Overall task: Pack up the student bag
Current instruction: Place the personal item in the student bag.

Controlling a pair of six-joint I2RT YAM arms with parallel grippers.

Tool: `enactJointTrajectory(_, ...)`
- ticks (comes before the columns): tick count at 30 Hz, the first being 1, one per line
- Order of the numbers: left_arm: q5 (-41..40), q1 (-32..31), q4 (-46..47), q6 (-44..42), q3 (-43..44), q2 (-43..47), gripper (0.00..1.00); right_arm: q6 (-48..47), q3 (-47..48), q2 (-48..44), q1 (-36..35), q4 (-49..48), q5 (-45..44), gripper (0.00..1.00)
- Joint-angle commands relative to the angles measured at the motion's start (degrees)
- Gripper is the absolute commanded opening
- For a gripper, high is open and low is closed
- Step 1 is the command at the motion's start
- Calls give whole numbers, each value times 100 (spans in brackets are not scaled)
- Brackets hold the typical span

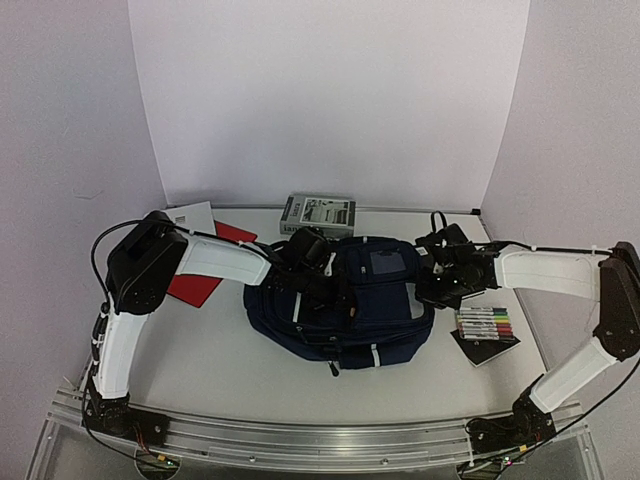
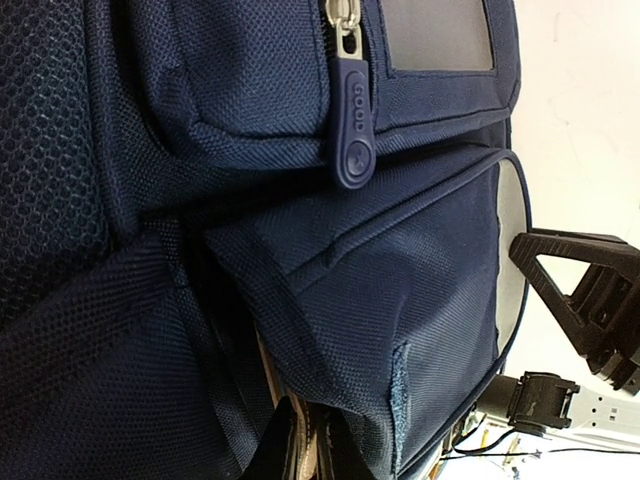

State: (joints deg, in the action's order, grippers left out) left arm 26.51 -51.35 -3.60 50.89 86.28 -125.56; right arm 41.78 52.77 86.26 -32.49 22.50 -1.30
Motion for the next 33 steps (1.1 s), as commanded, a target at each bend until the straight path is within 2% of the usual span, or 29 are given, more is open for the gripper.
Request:
enactJointTrajectory(1, -504, -85, -430, -291, -8, 409, 13, 134, -38, -11, -62, -385, -44, 11)
enactJointTrajectory(5, -791, -80, -783, -479, -218, 924, 26, 79, 2, -69, -63, -331, -129, 15)
enactJointTrajectory(14, -1220, 37, -1336, -614, -818, 2035, 46, -241, 533, -547, -190, 252, -462, 36)
enactJointTrajectory(17, -1386, 128, -1551, -648, -998, 2270, 51, -297, 768, -599, -406, 434, -602, 39)
enactJointTrajectory(22, -1300, 360, -1519, -517, -1412, 2441, 55, -335, 1213, -253, -952, 449, -510, 38)
enactJointTrajectory(27, -1109, 484, -1279, -379, -1679, 2492, 55, -372, 1692, 617, -1530, 336, -381, 28)
enactJointTrajectory(33, -982, 556, -1080, -263, -1881, 2546, 54, -345, 1983, 1289, -1700, 118, -185, 19)
